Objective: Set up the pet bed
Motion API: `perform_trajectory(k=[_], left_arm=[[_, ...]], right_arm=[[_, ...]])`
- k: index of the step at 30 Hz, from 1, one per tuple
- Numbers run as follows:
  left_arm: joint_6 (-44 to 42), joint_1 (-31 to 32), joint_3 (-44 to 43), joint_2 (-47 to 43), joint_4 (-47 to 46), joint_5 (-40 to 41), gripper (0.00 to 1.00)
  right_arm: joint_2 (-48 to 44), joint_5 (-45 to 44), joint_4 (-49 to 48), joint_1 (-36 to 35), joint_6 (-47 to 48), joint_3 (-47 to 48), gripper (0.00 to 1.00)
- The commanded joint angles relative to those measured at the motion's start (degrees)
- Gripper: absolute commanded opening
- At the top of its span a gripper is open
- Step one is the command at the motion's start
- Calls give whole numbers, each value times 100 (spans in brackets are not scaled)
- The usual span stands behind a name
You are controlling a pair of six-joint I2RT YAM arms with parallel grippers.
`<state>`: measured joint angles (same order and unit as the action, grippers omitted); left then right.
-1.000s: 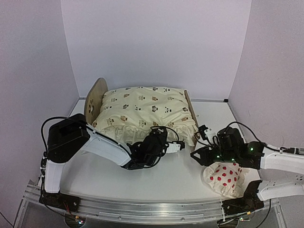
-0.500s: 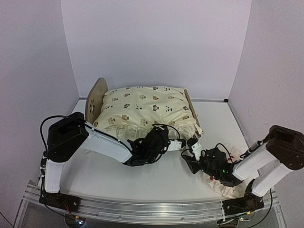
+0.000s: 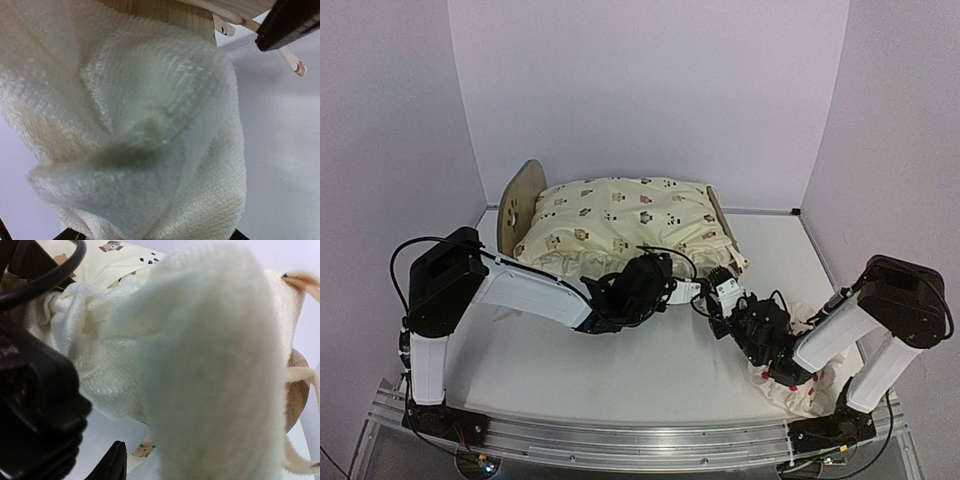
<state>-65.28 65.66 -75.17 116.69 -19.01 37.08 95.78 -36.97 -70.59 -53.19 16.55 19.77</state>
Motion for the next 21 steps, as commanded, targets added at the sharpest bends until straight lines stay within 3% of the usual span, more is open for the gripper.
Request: perform_trajectory(k=[1,12,21], left_arm=[[349,-119,-668,-715,-847,77,47],[552,-146,-897,-689,-563,58,47],[765,-449,-1544,-340,-192,219,46]], right_arm=[[463,-679,-315,4,609,556,39],[1266,-1284,-315,173,21,1374,50],[89,-912,-154,169,-1161,144,68]])
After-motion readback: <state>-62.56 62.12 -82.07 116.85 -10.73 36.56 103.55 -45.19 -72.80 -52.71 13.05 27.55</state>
